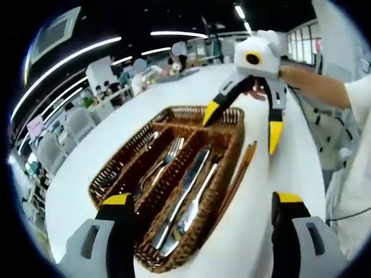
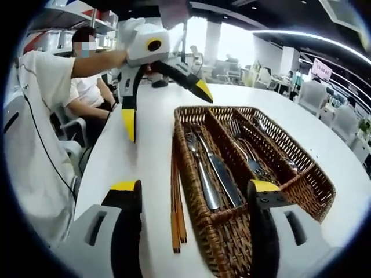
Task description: Arrange the knives, forks, and spoons in their matching storage slots by inserting each utensil handle-first until every utensil is classified and aligned in the correct compartment
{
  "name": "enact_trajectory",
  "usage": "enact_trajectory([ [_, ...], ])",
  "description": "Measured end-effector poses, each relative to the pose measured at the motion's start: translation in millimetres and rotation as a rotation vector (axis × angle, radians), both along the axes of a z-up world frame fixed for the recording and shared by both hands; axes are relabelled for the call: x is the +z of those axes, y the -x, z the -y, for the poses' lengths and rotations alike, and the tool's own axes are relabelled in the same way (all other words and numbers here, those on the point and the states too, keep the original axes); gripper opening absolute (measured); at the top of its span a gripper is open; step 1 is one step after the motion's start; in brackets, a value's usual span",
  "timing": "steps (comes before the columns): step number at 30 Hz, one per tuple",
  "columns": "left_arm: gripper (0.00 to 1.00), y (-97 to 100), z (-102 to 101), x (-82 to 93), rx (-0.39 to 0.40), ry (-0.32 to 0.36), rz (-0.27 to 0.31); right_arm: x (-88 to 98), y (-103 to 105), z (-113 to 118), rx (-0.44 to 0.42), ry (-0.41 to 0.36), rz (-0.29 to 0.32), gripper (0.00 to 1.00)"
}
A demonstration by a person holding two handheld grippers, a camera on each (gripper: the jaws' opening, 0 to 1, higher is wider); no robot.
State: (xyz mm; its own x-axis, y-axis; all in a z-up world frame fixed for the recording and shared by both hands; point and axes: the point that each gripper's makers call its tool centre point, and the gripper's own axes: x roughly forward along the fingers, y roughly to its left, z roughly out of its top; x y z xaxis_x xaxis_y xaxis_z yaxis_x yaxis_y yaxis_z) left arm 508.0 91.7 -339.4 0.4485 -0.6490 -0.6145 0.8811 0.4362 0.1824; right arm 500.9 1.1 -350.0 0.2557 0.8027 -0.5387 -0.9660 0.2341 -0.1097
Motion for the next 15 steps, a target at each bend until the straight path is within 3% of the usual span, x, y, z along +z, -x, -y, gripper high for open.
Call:
enact_trajectory([
  [7, 1.0, 3.7, -3.4, -1.6, 0.045, 0.041, 0.018, 5.1, 4.4, 4.2, -0.029, -0.039, 0.025, 0.84],
  [15, 1.0, 6.5, -12.7, -9.0, 0.071, 0.039, 0.014, 3.2, 9.8, 6.9, -0.04, -0.038, 0.033, 0.84],
])
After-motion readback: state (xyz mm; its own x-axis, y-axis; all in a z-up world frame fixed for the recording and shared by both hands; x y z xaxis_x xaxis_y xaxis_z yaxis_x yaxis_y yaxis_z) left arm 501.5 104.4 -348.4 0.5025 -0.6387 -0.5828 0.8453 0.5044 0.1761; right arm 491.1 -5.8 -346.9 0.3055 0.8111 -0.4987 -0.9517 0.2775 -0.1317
